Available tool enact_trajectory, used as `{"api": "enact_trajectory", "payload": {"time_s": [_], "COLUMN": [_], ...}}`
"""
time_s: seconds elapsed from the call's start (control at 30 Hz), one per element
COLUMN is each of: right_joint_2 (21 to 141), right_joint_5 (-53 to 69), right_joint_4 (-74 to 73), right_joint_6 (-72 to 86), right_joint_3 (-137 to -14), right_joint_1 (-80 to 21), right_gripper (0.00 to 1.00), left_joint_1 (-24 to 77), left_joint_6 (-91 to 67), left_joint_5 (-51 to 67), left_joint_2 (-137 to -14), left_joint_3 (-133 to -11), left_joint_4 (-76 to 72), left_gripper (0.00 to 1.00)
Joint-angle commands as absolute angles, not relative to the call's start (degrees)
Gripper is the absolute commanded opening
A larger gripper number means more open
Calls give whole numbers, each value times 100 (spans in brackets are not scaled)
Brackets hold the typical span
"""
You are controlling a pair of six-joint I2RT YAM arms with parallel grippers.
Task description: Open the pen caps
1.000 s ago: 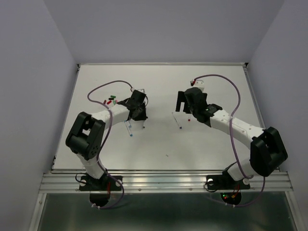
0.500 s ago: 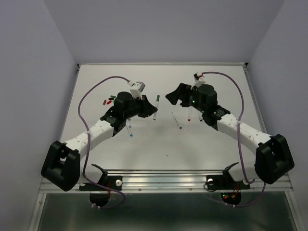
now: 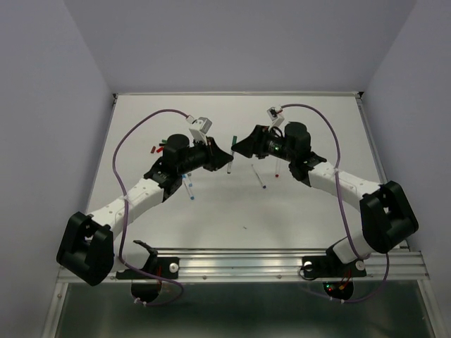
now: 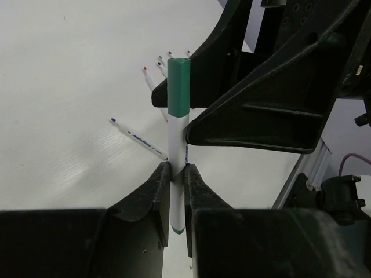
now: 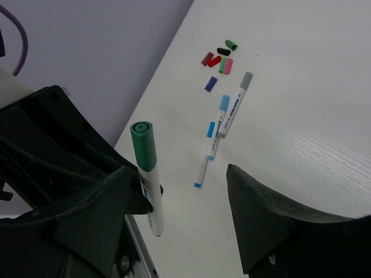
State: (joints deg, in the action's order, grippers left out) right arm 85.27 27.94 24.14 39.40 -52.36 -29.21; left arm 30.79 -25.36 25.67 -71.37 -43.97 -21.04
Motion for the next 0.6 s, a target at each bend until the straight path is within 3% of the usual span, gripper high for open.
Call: {"api": "enact_trajectory", "payload": {"time_s": [0.0, 0.23, 0.33, 0.4, 0.57], "right_joint_2": [8499, 8552, 8587, 8613, 8701], "right_joint_5": [3147, 3129, 3111, 3111, 3129], "right_joint_4": [3067, 3217, 3226, 3252, 3392], "right_joint_6": [4034, 4087, 4096, 4104, 4174], "right_joint_3": [-5528, -5581, -5634, -5651, -5704], "right_joint_1": [-2900, -2900, -2900, -2900, -2900], "right_gripper": [71, 65, 49, 46, 27], "left_joint_1": [3120, 3129, 3138, 3138, 3155], "left_joint_6": [-2540, -2601, -2619, -2610, -2646], "left_joint_5": [2768, 2918, 2901, 2918, 3014], "left_joint_2": [-6978, -7084, -7075, -7049, -7031], "left_joint_3": [-4474, -4465, -4447, -4438, -4386], "left_joint_4": [-2461, -2479, -2479, -2487, -2505], "left_gripper": [0, 0, 0, 0, 0]}}
